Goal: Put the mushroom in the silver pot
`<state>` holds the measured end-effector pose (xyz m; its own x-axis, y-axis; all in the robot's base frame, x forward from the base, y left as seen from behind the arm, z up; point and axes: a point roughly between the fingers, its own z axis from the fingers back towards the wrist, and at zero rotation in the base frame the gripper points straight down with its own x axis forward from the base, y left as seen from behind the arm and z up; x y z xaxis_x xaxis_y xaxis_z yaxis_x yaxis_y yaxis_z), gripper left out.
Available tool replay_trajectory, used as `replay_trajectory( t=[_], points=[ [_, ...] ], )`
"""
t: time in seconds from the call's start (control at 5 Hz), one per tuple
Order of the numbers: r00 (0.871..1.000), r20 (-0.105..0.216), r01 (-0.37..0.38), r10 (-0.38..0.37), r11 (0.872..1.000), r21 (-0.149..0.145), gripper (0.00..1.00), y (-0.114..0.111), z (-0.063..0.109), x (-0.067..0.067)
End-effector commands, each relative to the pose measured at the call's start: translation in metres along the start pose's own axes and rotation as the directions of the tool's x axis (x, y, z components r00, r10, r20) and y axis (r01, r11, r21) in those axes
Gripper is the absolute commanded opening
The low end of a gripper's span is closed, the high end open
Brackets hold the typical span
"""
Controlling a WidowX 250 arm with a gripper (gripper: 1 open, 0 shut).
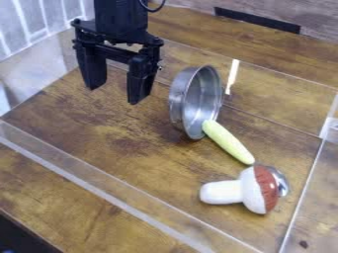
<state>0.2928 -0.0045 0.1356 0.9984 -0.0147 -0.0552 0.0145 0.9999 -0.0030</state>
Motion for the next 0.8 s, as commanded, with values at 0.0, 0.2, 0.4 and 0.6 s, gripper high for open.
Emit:
replay_trajectory(
  t=[0.0,0.2,0.4,0.6],
  points=[
    [0.997,-0.031,0.073,-0.073,0.997,0.000,1.00,-0.008,-0.013,0.008],
    [0.957,-0.024,0.291,-0.290,0.956,0.034,1.00,-0.042,-0.006,0.013],
    [0.858,-0.017,0.514,-0.514,0.856,0.065,1.00,-0.086,0.000,0.020],
    [0.728,-0.010,0.684,-0.686,0.725,0.083,1.00,-0.137,-0.008,0.028]
  ],
)
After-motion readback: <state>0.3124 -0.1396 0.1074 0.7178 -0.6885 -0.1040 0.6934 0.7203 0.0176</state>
